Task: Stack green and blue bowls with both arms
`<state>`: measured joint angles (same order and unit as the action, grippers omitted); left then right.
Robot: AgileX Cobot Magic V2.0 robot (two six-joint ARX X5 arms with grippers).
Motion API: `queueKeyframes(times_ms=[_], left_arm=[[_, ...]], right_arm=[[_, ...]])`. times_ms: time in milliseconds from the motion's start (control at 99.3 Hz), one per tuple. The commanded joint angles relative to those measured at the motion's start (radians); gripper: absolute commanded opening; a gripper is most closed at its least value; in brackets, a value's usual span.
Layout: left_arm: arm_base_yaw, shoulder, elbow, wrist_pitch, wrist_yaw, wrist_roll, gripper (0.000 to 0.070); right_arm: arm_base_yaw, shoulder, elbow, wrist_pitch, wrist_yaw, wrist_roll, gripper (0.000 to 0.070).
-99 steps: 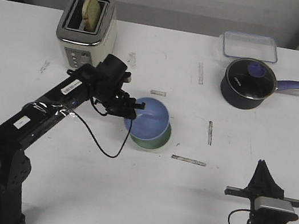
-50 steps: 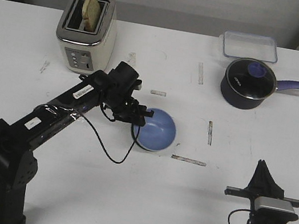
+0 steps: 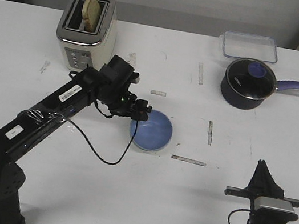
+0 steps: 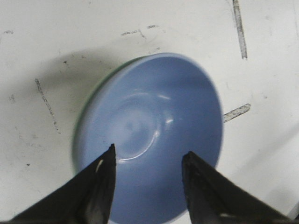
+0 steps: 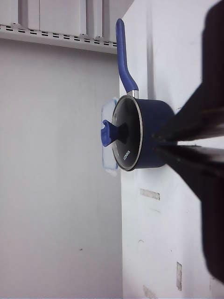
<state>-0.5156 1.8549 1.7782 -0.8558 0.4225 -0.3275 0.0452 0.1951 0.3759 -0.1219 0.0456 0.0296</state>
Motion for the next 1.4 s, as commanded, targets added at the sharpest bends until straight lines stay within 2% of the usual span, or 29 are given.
queueKeyframes(times_ms=[0,292,493,544,665,816,856,936,1047,1390], left_arm=[[0.000,0.000,0.027,0.004,0.004,0.026,0.0287],[0.012,-0.086,-0.038,0.172,-0.001,0.193,0.0286],[0.014,-0.190,-0.192,0.392,-0.036,0.325,0.0277],[0.017,-0.224,-0.249,0.460,-0.077,0.328,0.0259],[0.019,-0.322,-0.406,0.619,-0.209,0.328,0.0116],[0.039,-0.470,-0.629,0.825,-0.318,0.328,0.0109],[0.050,-0.512,-0.693,0.882,-0.327,0.328,0.0098],[0.079,-0.600,-0.821,0.986,-0.327,0.328,0.0000],[0.129,-0.719,-0.973,1.051,-0.327,0.328,0.0000],[0.359,-1.055,-1.247,1.034,-0.327,0.327,0.0000]], right_arm=[[0.001,0.001,0.004,0.016,-0.001,-0.005,0.0006],[0.001,0.001,0.004,0.016,-0.001,-0.005,0.0005],[0.001,0.001,0.004,0.016,0.000,-0.005,0.0005],[0.001,0.001,0.004,0.016,-0.001,-0.005,0.0005],[0.001,0.001,0.004,0.016,-0.001,-0.005,0.0005],[0.002,0.001,0.004,0.016,-0.001,-0.005,0.0005],[0.002,0.001,0.004,0.016,-0.001,-0.005,0.0005],[0.001,0.001,0.004,0.016,-0.001,-0.005,0.0005],[0.002,0.001,0.004,0.016,-0.001,-0.005,0.0005],[0.001,0.001,0.004,0.016,-0.001,-0.005,0.0005]])
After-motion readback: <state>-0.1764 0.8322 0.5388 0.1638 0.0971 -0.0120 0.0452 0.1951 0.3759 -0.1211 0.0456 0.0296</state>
